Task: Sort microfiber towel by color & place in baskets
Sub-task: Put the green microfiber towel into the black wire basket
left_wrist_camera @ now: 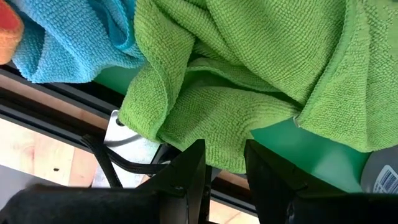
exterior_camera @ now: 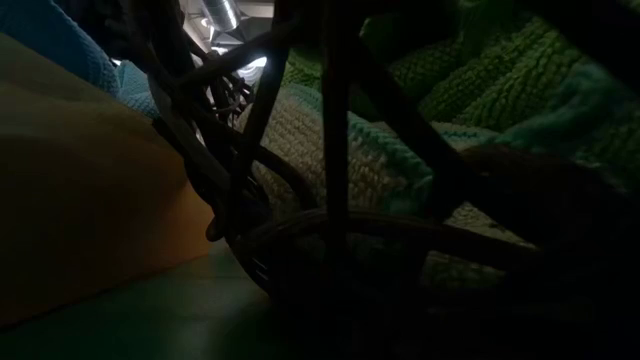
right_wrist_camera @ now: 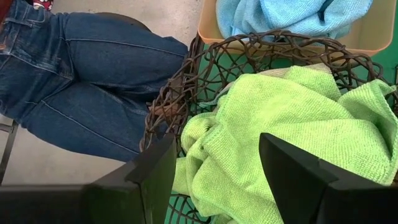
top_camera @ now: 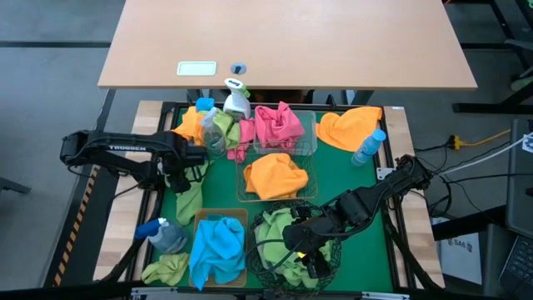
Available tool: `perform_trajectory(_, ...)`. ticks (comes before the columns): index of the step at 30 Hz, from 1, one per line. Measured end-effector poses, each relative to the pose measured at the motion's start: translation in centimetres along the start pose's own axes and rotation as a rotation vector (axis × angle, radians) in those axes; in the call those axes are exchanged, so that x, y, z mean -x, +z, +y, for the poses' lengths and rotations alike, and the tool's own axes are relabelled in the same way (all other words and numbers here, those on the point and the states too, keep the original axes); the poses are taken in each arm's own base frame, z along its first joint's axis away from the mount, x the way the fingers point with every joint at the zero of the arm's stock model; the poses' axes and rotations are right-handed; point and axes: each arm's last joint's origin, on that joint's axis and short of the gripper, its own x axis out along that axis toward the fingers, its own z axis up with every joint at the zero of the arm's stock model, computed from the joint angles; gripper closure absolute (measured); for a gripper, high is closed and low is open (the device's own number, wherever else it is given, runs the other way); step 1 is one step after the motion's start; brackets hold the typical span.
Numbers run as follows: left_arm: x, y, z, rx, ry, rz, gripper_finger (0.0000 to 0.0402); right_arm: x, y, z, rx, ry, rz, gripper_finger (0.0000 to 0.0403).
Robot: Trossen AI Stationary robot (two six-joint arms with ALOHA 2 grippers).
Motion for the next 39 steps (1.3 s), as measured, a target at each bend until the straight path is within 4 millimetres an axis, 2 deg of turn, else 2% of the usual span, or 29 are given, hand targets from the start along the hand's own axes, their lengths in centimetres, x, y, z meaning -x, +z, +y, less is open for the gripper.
perform_trajectory(19,-1.9,2.4,-0.7,-0.033,0.107,0.136,0.0297,0.0,0.0,0.0,0.0,0.0,0.0,0.0173)
perform_trajectory(22,-2.0,2.9,-0.9,-0.066,0.085,0.095,0.032,0.0,0.0,0.0,0.0,0.0,0.0,0.0173)
perform_trajectory(26,-2.0,3.5,-1.1,-0.069,0.063,0.029,0.0382,0.0,0.0,0.0,0.0,0.0,0.0,0.0173)
perform_trajectory(30,-2.0,3.5,-1.1,-0.071,0.061,0.032,0.0397,0.0,-0.2,-0.1,-0.002,-0.006,0.016,0.0173)
perform_trajectory(34,-1.4,3.2,-1.1,-0.069,0.004,0.032,0.04,0.0,-0.7,-0.3,-0.01,-0.03,0.074,0.0173)
perform_trajectory(39,1.2,3.2,-1.6,-0.086,-0.034,-0.051,0.0401,0.1,-1.3,-0.6,-0.015,-0.08,0.123,0.0173)
